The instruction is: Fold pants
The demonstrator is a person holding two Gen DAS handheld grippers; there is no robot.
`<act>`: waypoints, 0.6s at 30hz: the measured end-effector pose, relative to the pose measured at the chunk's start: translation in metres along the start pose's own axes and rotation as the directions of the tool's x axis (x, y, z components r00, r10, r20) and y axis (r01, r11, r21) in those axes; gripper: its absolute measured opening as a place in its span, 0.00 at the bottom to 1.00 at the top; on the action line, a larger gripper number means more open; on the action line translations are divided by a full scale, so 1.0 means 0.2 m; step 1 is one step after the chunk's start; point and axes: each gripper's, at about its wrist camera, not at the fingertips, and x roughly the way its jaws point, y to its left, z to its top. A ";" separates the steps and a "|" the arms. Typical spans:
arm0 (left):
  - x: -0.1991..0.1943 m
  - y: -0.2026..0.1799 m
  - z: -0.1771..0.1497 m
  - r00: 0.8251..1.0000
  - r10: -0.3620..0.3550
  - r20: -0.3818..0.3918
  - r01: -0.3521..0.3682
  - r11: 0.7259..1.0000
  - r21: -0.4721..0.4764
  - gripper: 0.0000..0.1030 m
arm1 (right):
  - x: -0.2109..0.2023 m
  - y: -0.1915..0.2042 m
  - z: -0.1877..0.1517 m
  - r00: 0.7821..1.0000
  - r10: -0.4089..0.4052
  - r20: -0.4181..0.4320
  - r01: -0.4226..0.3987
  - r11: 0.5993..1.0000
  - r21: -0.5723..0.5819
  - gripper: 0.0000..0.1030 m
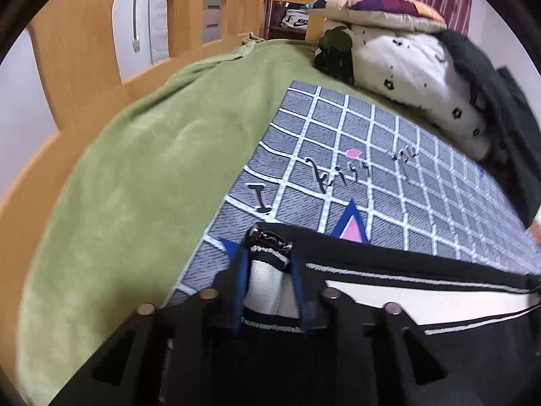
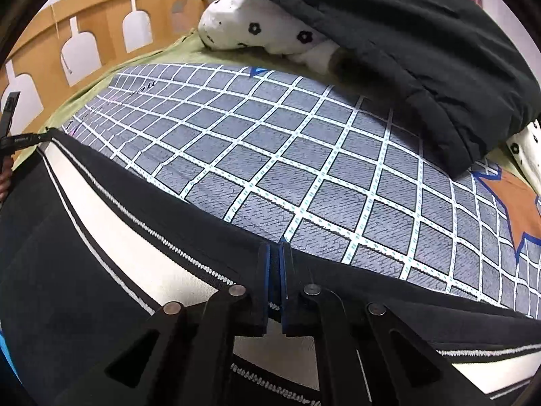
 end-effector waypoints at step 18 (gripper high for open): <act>0.03 -0.09 -0.06 0.999 0.008 -0.040 -0.003 0.993 0.115 0.65 | -0.27 -0.51 -0.18 0.982 -0.185 -0.048 0.181 0.981 -0.075 0.58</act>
